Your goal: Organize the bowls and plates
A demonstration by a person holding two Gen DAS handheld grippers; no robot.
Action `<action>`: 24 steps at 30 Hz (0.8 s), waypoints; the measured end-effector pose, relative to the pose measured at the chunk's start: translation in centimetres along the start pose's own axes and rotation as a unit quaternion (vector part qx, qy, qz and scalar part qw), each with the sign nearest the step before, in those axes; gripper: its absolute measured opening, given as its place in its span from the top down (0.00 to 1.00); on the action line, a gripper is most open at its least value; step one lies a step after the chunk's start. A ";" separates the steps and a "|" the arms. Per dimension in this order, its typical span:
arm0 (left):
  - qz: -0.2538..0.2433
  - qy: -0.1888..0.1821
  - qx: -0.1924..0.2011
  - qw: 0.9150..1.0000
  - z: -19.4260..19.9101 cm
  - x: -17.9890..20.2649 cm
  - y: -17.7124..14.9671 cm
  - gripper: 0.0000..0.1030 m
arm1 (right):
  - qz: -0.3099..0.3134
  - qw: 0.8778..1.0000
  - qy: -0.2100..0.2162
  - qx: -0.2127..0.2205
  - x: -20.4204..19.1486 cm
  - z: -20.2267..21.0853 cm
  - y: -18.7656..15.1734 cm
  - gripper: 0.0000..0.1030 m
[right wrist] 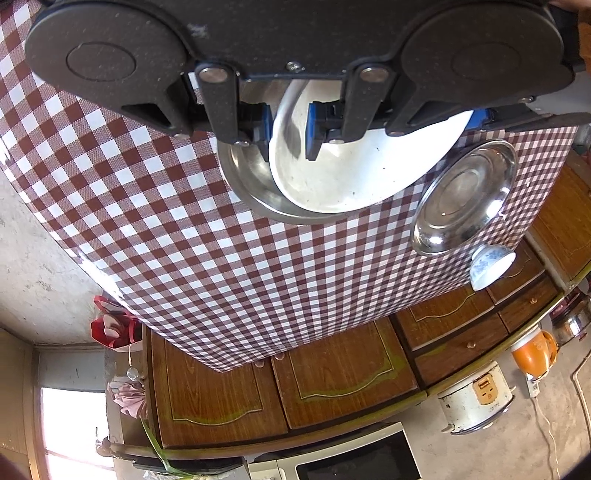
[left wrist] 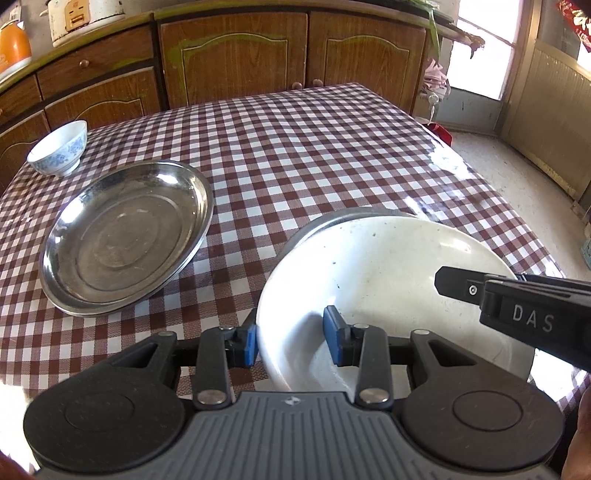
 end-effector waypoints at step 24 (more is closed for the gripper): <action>-0.012 0.015 0.003 1.000 -2.4 0.3 0.5 0.64 | 0.000 1.000 0.001 -0.016 1.0 -2.6 0.2 0.74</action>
Point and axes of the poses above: each gripper's, at about its wrist camera, not at the fingertips, and z roughly against the way its jaws point, x to its right, y to its top, the point moved 6 cm from there along -z, roughly the way its jaws point
